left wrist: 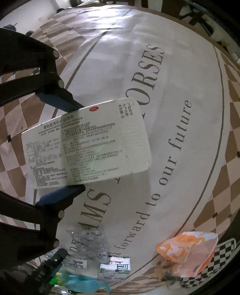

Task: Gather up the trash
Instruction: 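Grasp the white medicine box with the left tool while the right tool grasps a blister pack, then carry the box and blister pack over the bin and release both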

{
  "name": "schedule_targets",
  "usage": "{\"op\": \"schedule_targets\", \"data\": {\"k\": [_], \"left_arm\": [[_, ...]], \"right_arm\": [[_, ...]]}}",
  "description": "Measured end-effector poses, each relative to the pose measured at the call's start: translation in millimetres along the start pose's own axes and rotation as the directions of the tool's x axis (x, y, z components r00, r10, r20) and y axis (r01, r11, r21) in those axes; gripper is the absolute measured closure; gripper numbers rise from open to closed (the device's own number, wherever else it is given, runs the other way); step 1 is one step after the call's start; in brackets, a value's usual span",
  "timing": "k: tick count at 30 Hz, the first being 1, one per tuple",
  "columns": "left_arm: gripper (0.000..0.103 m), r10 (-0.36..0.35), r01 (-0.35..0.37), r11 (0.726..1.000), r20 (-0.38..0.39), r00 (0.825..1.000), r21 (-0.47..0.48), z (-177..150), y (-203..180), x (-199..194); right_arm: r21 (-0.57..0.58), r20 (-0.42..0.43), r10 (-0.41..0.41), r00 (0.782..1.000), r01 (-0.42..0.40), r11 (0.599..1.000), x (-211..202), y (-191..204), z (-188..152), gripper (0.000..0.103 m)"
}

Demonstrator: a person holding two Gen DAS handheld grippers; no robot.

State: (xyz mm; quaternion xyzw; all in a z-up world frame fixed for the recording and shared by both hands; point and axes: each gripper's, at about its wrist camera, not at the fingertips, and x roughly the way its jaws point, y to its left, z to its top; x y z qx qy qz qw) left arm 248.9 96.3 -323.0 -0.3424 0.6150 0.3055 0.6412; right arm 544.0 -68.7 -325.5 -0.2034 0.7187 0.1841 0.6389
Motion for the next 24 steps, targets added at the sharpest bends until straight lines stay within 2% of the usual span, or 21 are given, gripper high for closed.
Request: {"op": "schedule_targets", "data": {"k": [1,3,4,8,10,14,18,24], "left_arm": [[0.029,0.006,-0.007,1.0,0.006,1.0,0.017,2.7,-2.6,-0.8],[0.029,0.018,-0.019,0.999,0.02,1.0,0.049,10.1,-3.5,-3.7],[0.029,0.023,-0.025,0.998,0.028,0.999,0.066,9.2,-2.4,-4.8],[0.03,0.056,-0.069,0.986,0.092,0.994,0.15,-1.9,6.3,-28.0],[0.03,0.066,-0.092,0.975,0.134,0.989,0.202,-9.0,6.4,-38.6],[0.03,0.066,-0.127,0.948,0.208,0.976,0.291,-31.7,10.9,-61.1],[0.03,0.06,-0.144,0.933,0.252,0.966,0.329,-57.8,18.6,-84.9],[0.03,0.03,-0.15,0.919,0.314,0.949,0.366,-110.0,32.2,-124.8]], "right_arm": [[0.01,0.002,0.004,1.0,-0.004,1.0,0.3,0.6,-0.5,0.026],[-0.003,0.022,0.001,1.0,-0.001,1.0,-2.4,8.2,-6.3,0.034],[-0.009,0.021,0.001,1.0,-0.001,1.0,-1.1,10.4,-19.5,0.035],[0.005,0.032,0.023,0.999,-0.023,1.0,-1.0,22.7,-41.2,0.036],[0.006,0.057,0.041,0.998,-0.041,0.999,-6.1,29.3,-62.6,0.036],[-0.005,0.109,0.052,0.993,-0.052,0.999,-15.6,39.0,-109.0,0.036],[-0.001,0.169,0.047,0.984,-0.047,0.999,-29.5,55.9,-145.7,0.036],[0.013,0.223,0.092,0.97,-0.097,0.995,-39.7,91.0,-224.8,0.036]]}}
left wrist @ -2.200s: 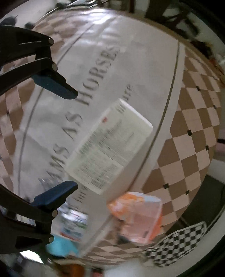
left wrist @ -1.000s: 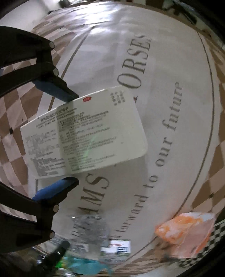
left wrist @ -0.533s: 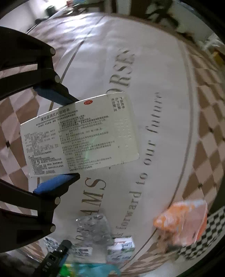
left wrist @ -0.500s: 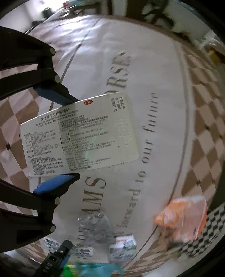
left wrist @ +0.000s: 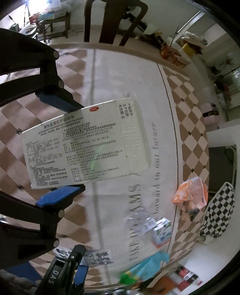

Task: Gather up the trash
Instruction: 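Carry the box and blister pack over the bin and release both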

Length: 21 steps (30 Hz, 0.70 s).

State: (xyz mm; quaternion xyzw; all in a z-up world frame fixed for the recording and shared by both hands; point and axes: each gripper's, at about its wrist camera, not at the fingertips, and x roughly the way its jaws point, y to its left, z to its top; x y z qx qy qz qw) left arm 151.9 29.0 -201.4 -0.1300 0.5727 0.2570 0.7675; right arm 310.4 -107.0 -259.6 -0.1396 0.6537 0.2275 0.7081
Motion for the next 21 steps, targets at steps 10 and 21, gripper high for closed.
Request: {"op": "schedule_targets", "data": {"k": [10,21], "left_arm": [[0.03,-0.084,0.083,0.996,0.028,0.996,0.033,-161.3,77.3,-39.6],[0.029,-0.142,0.13,0.989,-0.215,0.966,-0.069,-311.2,133.6,35.2]], "right_arm": [[0.038,0.079,0.1,0.992,-0.103,0.994,-42.5,74.7,-187.5,0.036],[0.207,-0.107,0.189,0.976,-0.165,0.964,30.3,99.1,-369.8,0.036]]}}
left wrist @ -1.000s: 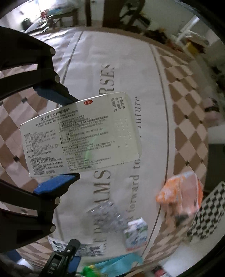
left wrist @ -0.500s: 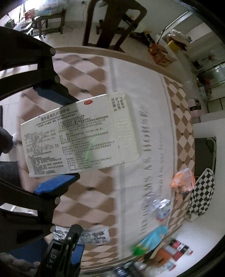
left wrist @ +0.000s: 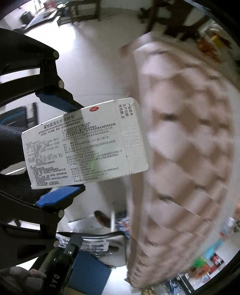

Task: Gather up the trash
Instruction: 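Carry the box and blister pack over the bin and release both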

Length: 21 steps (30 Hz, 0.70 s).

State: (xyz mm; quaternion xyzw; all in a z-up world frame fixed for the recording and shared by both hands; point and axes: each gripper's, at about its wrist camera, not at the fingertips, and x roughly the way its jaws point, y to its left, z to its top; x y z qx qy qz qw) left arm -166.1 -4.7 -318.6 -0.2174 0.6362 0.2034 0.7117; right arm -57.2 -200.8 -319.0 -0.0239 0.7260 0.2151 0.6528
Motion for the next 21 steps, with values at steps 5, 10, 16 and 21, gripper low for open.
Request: {"op": "schedule_targets", "data": {"k": [5,10,16,21], "left_arm": [[0.029,-0.062,0.054,0.996,-0.126,0.99,-0.069,-10.6,13.4,119.8],[0.026,-0.168,0.132,0.977,-0.219,0.961,-0.168,-0.6,25.8,246.6],[0.0,-0.222,0.159,0.96,-0.279,0.934,-0.232,-0.7,37.9,339.3],[0.0,-0.148,0.082,0.967,-0.275,0.95,-0.24,-12.3,53.6,355.0]], "right_arm": [[0.062,-0.089,0.0,0.996,0.005,0.998,95.8,-31.5,-14.2,0.036],[0.114,-0.135,0.007,0.991,0.009,0.993,210.8,-63.2,-6.3,0.036],[0.164,-0.184,0.05,0.982,-0.02,0.986,332.9,-88.1,11.4,0.035],[0.19,-0.22,0.137,0.966,-0.095,0.977,409.7,-96.1,18.1,0.012]]}}
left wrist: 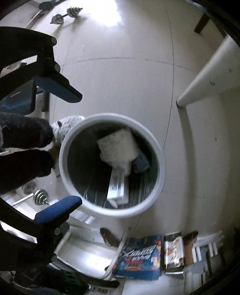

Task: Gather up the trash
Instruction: 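Carry the box and blister pack over the bin and release both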

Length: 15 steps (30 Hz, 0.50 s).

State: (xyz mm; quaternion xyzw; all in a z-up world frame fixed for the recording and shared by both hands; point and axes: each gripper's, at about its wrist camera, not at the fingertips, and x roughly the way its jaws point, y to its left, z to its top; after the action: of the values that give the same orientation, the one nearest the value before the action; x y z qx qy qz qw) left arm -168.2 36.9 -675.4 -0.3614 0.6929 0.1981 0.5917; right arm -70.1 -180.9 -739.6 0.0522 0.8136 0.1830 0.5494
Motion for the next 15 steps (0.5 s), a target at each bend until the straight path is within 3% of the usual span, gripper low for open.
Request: {"op": "schedule_targets", "data": {"k": [1,3,6,11,15], "left_arm": [[0.0,0.016,-0.016,1.0,0.012,1.0,-0.004,-2.4,1.8,0.4],[0.0,0.083,-0.084,0.996,0.062,0.995,0.004,-10.4,6.4,-8.1],[0.0,0.205,-0.211,0.977,0.123,0.971,0.036,-24.3,-0.3,-20.6],[0.0,0.235,-0.246,0.966,0.137,0.962,0.072,-43.4,-10.8,-44.4],[0.0,0.245,-0.262,0.96,0.159,0.956,0.101,-53.2,-16.2,-65.7]], "right_arm": [[-0.003,0.007,0.02,1.0,-0.019,1.0,6.3,-0.2,0.8,0.0],[-0.027,0.01,0.004,1.0,-0.004,1.0,13.1,2.4,-0.3,0.0],[-0.065,0.019,-0.052,0.998,0.053,0.996,14.1,5.3,-3.8,0.0],[-0.152,0.079,-0.2,0.977,0.21,0.966,-5.6,21.4,-18.6,0.0],[-0.185,0.128,-0.264,0.956,0.284,0.941,-30.4,30.1,-30.6,0.0]]}}
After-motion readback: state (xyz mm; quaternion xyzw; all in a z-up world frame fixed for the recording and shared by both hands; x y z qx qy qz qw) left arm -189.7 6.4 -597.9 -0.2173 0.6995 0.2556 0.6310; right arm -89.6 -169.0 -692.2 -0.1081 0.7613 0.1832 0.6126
